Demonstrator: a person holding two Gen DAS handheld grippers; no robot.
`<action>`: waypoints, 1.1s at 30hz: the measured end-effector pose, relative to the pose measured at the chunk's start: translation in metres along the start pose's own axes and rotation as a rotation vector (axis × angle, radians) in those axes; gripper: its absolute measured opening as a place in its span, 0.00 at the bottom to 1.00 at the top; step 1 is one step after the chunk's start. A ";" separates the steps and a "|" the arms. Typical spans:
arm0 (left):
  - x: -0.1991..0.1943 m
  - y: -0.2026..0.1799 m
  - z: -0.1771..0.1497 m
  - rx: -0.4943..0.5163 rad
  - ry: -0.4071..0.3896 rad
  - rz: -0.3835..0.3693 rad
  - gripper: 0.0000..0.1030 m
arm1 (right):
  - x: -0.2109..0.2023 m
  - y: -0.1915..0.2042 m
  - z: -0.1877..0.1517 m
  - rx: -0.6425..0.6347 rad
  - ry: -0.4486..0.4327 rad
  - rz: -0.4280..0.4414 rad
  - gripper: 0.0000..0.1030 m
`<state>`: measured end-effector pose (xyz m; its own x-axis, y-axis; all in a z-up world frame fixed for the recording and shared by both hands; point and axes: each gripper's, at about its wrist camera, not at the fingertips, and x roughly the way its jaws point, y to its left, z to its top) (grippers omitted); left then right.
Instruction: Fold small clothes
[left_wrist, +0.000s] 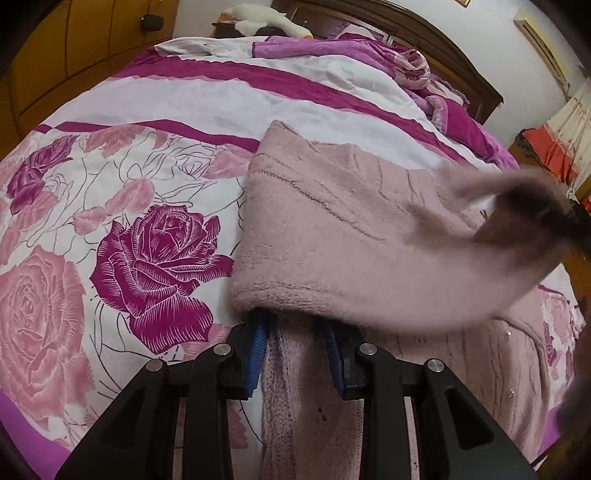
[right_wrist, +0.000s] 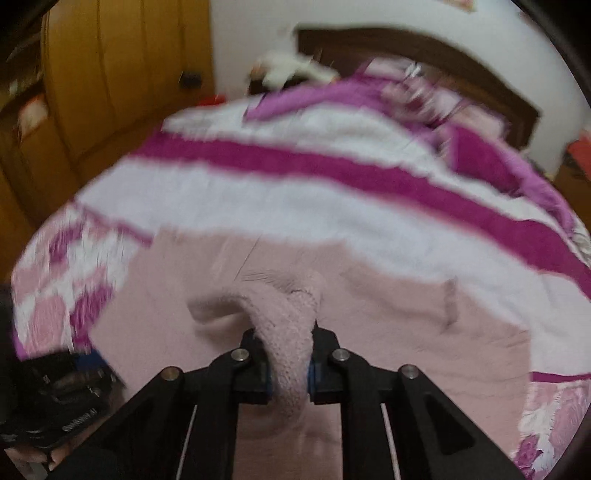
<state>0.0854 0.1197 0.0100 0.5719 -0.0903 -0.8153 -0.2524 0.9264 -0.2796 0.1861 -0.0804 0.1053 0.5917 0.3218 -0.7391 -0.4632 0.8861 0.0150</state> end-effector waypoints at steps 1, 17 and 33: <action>0.000 -0.001 0.000 0.006 -0.003 0.006 0.07 | -0.017 -0.013 0.002 0.033 -0.062 -0.019 0.12; 0.004 -0.006 -0.001 0.026 -0.006 0.032 0.07 | 0.002 -0.163 -0.126 0.543 -0.009 -0.028 0.23; -0.034 -0.010 -0.008 0.083 -0.030 0.043 0.07 | -0.063 -0.226 -0.159 0.760 -0.106 -0.134 0.47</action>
<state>0.0617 0.1105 0.0365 0.5856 -0.0394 -0.8096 -0.2125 0.9564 -0.2003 0.1486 -0.3542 0.0417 0.6880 0.1920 -0.6998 0.1738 0.8927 0.4158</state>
